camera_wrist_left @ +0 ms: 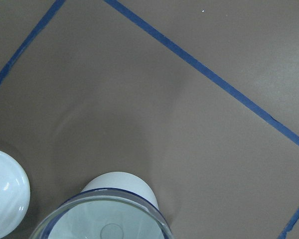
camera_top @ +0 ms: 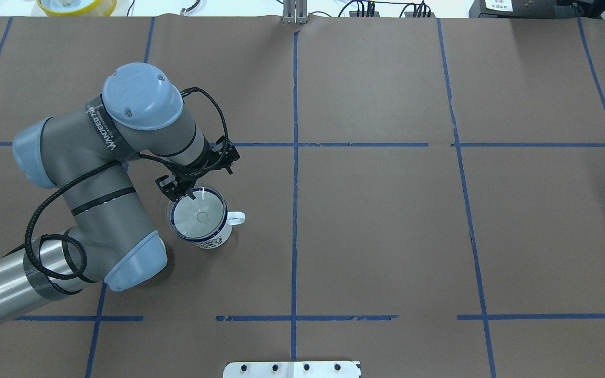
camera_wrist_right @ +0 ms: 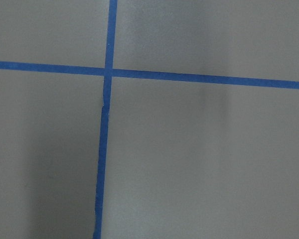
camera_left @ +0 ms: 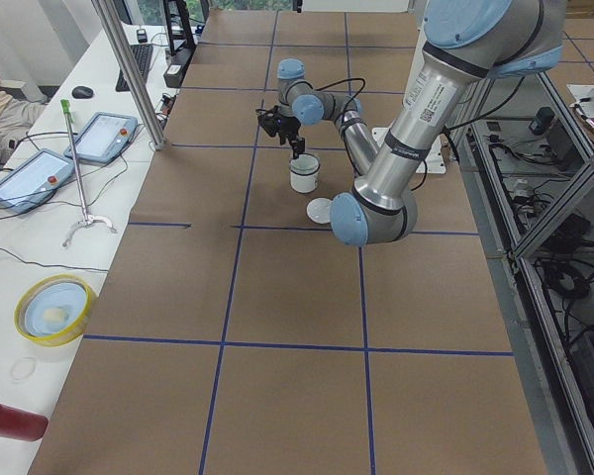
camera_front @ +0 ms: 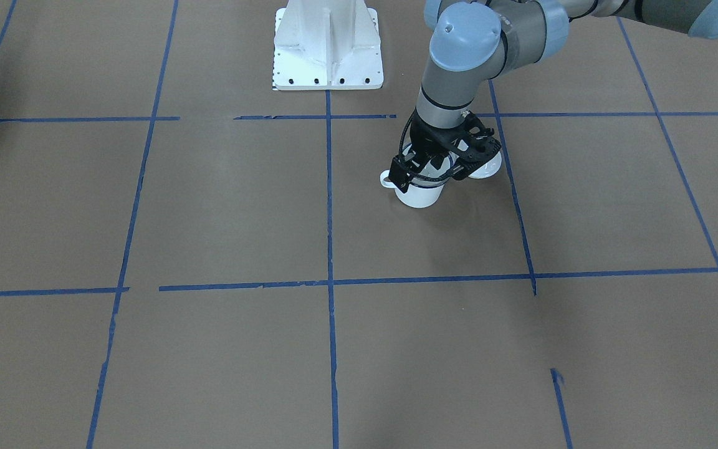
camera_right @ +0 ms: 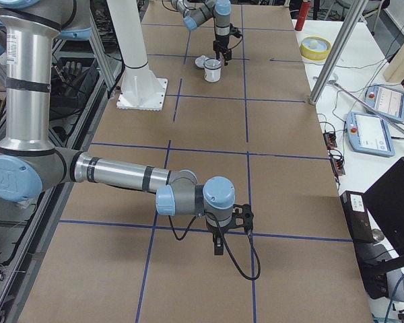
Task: Remove funnel from cup
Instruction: 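Move the left gripper over the clear funnel in the white mug, then close the left gripper on the funnel's stem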
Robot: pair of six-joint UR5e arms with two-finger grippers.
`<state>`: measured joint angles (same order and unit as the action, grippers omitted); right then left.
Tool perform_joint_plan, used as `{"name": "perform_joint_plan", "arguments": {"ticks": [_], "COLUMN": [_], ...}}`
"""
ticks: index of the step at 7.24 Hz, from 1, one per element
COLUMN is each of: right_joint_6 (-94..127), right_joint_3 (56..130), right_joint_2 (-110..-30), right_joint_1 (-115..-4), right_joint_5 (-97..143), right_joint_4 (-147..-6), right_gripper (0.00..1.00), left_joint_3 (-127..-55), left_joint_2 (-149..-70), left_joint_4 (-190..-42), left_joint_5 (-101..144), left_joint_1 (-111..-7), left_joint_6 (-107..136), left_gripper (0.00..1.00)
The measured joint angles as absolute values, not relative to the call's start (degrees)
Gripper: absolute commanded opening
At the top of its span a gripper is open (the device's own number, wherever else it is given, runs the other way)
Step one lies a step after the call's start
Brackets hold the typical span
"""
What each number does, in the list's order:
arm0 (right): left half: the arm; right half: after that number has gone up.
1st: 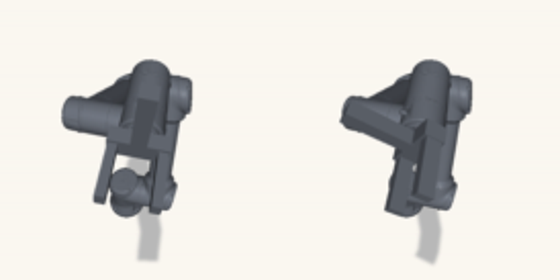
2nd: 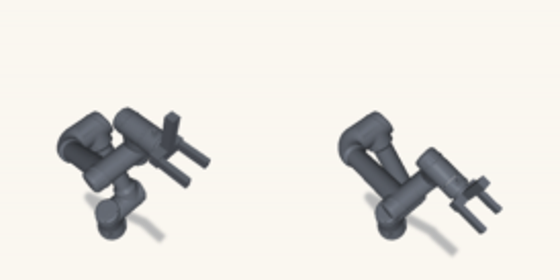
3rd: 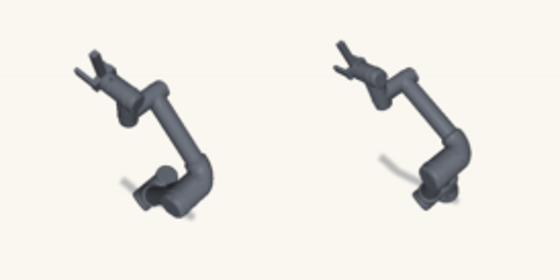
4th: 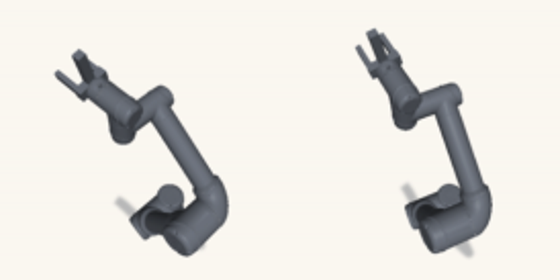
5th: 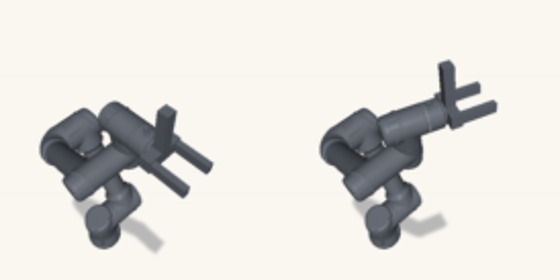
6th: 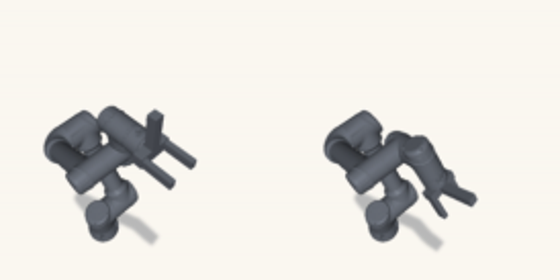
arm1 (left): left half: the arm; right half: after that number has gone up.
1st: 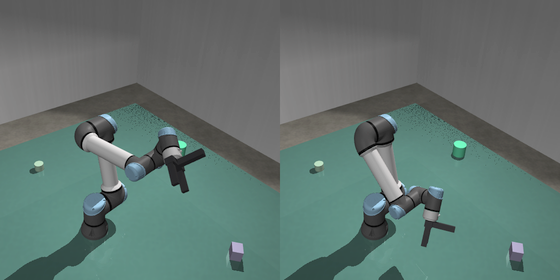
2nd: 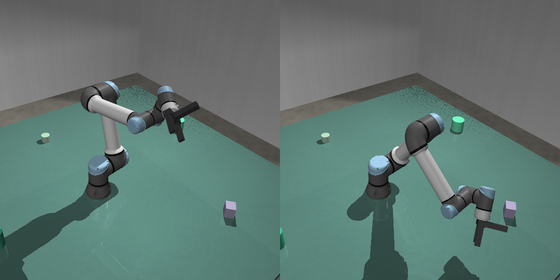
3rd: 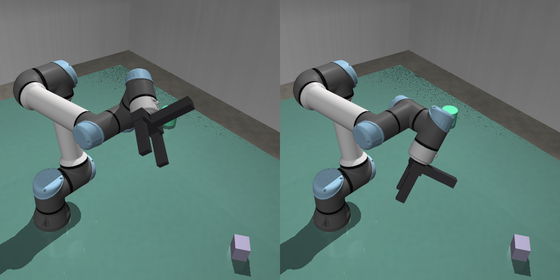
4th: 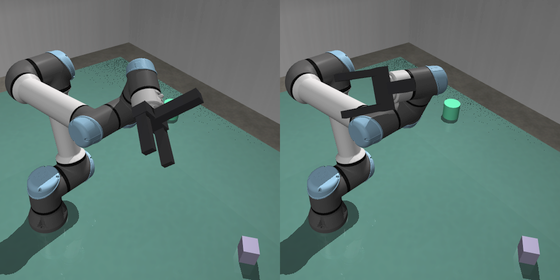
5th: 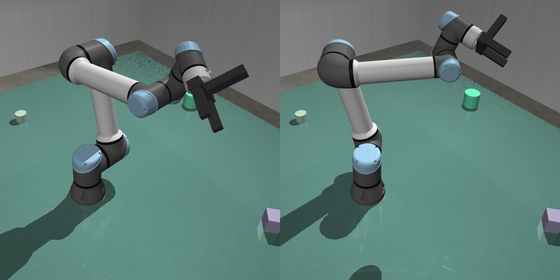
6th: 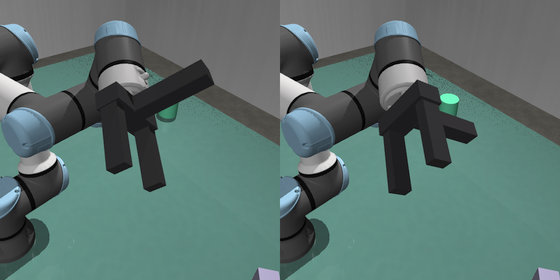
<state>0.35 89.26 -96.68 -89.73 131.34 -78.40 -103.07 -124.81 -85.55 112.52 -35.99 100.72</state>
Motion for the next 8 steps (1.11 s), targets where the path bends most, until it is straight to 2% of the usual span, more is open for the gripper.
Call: {"name": "perform_joint_plan", "arguments": {"ticks": [2, 3, 4, 5, 8], "right_joint_6": [0.4, 0.3, 0.4, 0.4, 0.4], "right_joint_3": [89.2, 89.2, 89.2, 89.2, 89.2], "right_joint_2": [-96.7, -96.7, -96.7, -96.7, -96.7], "right_joint_1": [-89.7, -89.7, -89.7, -89.7, -89.7], "right_joint_5": [131.4, 131.4, 131.4, 131.4, 131.4], "right_joint_4": [-78.4, -78.4, -78.4, -78.4, -78.4], "right_gripper": [1.0, 1.0, 1.0, 1.0, 1.0], "left_joint_3": [-102.5, -102.4, -102.4, -102.4, -103.3], "left_joint_2": [-125.0, -125.0, -125.0, -125.1, -125.9], "left_joint_4": [-85.8, -85.8, -85.8, -85.8, -84.4], "left_joint_5": [112.4, 112.4, 112.4, 112.4, 112.3], "left_joint_1": [-35.4, -35.2, -35.1, -34.9, -34.7], "left_joint_6": [100.9, 101.0, 101.2, 101.6, 102.2], "left_gripper": [0.49, 0.37, 0.14, 0.0, 0.0]}}
